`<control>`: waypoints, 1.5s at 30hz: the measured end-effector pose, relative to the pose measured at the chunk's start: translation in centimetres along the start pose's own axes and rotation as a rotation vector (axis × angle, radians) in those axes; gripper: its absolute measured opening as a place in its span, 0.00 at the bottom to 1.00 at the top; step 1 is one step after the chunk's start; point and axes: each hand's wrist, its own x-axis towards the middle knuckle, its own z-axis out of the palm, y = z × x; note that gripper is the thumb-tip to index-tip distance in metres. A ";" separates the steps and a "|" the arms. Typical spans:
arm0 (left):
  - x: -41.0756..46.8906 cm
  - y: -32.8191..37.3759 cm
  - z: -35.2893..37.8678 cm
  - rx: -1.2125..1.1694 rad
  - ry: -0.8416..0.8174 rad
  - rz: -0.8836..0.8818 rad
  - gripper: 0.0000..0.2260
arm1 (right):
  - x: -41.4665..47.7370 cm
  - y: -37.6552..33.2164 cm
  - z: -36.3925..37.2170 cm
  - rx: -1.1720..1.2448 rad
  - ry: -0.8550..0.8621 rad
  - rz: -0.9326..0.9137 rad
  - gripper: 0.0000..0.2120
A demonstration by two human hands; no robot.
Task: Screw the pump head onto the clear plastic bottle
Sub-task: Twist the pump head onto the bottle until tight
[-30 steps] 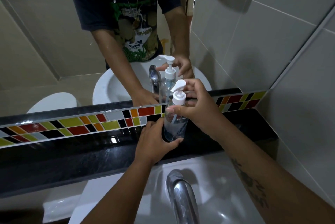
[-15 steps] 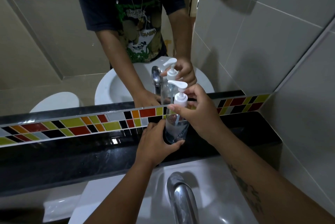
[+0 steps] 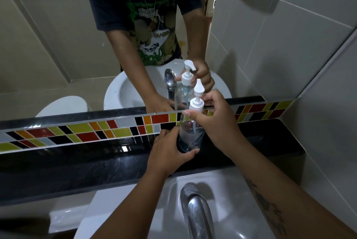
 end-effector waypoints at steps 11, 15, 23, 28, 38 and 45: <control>-0.1 0.0 -0.1 -0.021 0.000 0.001 0.31 | -0.3 -0.8 -1.1 0.110 -0.153 0.040 0.12; -0.1 0.2 -0.2 -0.009 -0.004 -0.001 0.31 | 0.1 -0.8 -0.1 0.100 -0.012 0.023 0.18; -0.1 0.0 -0.1 -0.017 0.005 -0.003 0.31 | 0.0 -0.6 -0.9 0.070 -0.105 0.045 0.21; 0.0 -0.1 0.0 -0.018 0.001 -0.009 0.31 | -0.1 -0.5 -1.0 0.096 -0.142 0.035 0.15; 0.1 -0.2 0.1 -0.012 0.000 -0.002 0.30 | 0.2 -0.7 -0.8 0.105 -0.115 0.005 0.15; 0.2 -0.4 0.2 -0.009 -0.008 -0.007 0.30 | 0.4 -0.7 -1.3 0.061 -0.169 0.008 0.13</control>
